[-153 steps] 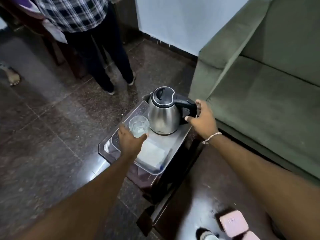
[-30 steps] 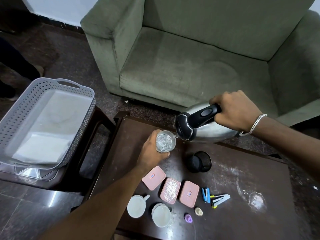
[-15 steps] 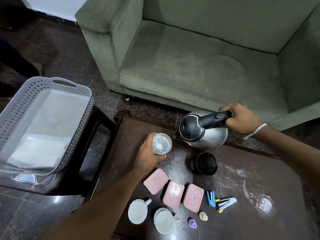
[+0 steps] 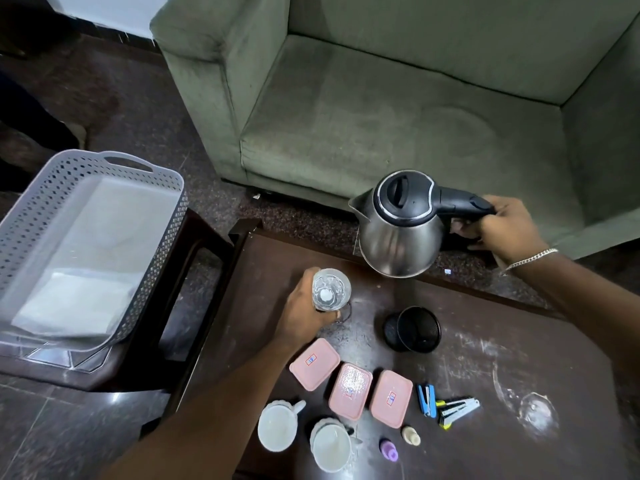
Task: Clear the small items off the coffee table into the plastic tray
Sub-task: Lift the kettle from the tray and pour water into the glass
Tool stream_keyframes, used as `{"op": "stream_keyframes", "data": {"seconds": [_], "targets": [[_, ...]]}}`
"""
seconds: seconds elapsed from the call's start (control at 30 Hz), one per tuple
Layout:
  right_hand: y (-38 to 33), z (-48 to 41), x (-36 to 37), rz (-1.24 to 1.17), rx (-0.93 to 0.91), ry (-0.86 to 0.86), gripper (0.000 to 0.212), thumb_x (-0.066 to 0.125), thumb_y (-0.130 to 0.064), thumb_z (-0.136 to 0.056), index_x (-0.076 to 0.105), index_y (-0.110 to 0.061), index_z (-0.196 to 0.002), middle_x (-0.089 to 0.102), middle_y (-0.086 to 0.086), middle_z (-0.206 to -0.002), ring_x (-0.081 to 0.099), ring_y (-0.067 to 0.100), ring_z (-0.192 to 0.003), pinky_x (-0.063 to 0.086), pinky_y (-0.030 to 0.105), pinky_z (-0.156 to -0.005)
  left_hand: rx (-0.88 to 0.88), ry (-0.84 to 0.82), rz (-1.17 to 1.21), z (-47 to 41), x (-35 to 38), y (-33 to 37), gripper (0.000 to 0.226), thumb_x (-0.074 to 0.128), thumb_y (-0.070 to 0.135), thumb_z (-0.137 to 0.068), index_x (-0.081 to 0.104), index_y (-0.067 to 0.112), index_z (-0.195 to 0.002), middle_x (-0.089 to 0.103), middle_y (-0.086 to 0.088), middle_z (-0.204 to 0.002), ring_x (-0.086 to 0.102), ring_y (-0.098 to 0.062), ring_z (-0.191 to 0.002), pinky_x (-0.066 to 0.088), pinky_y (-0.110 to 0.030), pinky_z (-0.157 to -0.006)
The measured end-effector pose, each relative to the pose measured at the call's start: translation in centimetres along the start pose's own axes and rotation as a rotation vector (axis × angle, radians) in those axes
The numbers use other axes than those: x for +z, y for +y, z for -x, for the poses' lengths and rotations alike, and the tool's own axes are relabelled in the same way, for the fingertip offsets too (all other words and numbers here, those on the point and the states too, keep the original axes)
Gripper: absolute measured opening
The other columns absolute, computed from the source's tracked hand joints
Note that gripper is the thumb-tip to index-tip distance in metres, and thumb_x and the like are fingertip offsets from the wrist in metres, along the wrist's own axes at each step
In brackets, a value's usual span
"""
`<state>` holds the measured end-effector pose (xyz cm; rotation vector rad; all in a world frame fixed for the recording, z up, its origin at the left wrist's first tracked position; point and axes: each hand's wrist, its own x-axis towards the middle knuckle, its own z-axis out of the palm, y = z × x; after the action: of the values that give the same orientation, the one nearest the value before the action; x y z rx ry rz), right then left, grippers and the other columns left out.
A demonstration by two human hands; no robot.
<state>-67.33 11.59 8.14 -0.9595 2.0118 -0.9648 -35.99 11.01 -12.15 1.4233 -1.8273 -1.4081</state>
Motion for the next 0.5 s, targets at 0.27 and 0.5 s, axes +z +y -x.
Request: {"op": "stream_keyframes", "data": {"seconds": [0.27, 0.5], "targets": [[-8.7, 1.7, 4.6, -0.243, -0.050, -0.129, 0.039, 0.055, 0.019, -0.069, 0.066, -0.019, -0.071, 0.060, -0.002, -0.066, 0.062, 0.019, -0.063, 0.060, 0.048, -0.063, -0.057, -0.139, 0.071, 2.0, -2.5, 0.9, 0.143, 0.099, 0.033, -0.048, 0.009, 0.040, -0.159, 0.033, 0.006, -0.162, 0.035, 0.000, -0.144, 0.031, -0.020, -0.119], [-17.9, 3.9, 13.8, -0.336, -0.103, -0.312, 0.029, 0.057, 0.015, -0.068, 0.061, -0.011, -0.081, 0.048, 0.015, -0.085, 0.052, 0.028, -0.075, 0.049, 0.073, -0.075, 0.074, 0.044, 0.007, 5.4, -10.9, 1.7, 0.129, 0.090, 0.065, -0.055, 0.005, 0.059, -0.153, 0.022, 0.018, -0.163, 0.025, 0.009, -0.146, 0.034, -0.028, -0.122]]}}
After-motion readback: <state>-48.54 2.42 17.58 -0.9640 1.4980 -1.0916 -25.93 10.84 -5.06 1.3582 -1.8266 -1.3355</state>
